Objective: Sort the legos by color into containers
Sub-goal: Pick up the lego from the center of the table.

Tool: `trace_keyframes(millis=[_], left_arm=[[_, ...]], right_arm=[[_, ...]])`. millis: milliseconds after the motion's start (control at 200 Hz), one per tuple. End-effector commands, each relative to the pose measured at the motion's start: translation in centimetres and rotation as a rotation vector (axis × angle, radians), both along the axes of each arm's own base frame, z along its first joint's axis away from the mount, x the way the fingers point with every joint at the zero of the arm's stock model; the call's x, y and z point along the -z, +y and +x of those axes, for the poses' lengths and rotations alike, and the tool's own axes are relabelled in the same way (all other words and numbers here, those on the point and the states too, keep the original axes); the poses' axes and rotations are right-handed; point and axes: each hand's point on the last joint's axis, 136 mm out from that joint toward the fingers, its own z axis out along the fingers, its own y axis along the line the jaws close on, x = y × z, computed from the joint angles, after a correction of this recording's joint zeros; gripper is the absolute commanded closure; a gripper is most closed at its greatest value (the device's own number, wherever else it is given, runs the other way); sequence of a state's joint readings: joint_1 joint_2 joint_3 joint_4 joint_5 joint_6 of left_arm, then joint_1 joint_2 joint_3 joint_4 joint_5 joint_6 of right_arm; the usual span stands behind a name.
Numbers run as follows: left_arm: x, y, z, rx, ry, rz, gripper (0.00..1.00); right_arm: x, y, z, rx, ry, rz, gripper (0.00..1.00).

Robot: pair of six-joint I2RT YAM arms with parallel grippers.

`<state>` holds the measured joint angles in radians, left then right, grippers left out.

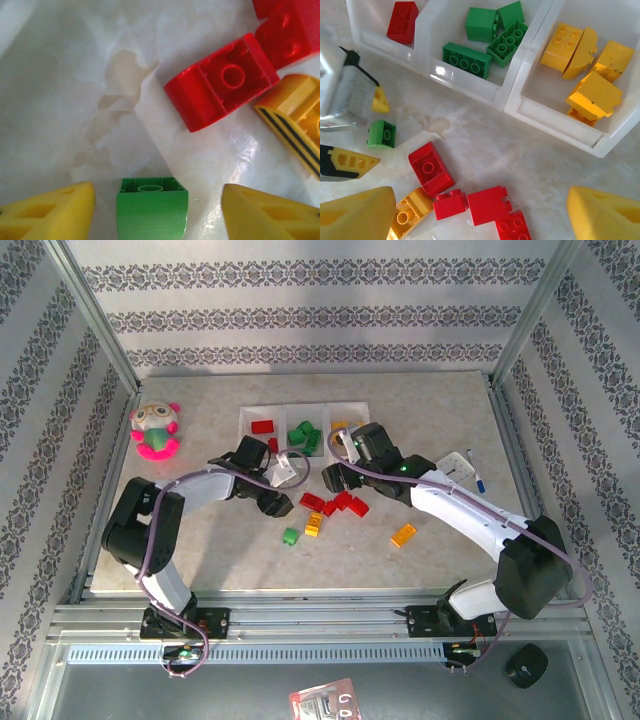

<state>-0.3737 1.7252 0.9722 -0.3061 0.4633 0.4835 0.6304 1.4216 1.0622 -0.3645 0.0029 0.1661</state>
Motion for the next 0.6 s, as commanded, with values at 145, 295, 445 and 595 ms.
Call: trace_keyframes(millis=[145, 295, 445, 595], left_arm=[[1.2, -0.1, -0.8, 0.054, 0.063, 0.038, 0.55], [0.5, -0.1, -0.7, 0.031, 0.045, 0.027, 0.67], [-1.3, 0.0, -0.9, -0.015, 0.029, 0.001, 0.84], [-4.6, 0.0, 0.1, -0.127, -0.051, -0.067, 0.82]], right_arm=[[0.6, -1.7, -0.5, 0.054, 0.011, -0.014, 0.12], [0.4, -1.9, -0.5, 0.059, 0.007, -0.012, 0.12], [-0.1, -2.1, -0.4, 0.062, -0.007, -0.008, 0.12], [-1.2, -1.8, -0.4, 0.051, -0.032, 0.016, 0.12]])
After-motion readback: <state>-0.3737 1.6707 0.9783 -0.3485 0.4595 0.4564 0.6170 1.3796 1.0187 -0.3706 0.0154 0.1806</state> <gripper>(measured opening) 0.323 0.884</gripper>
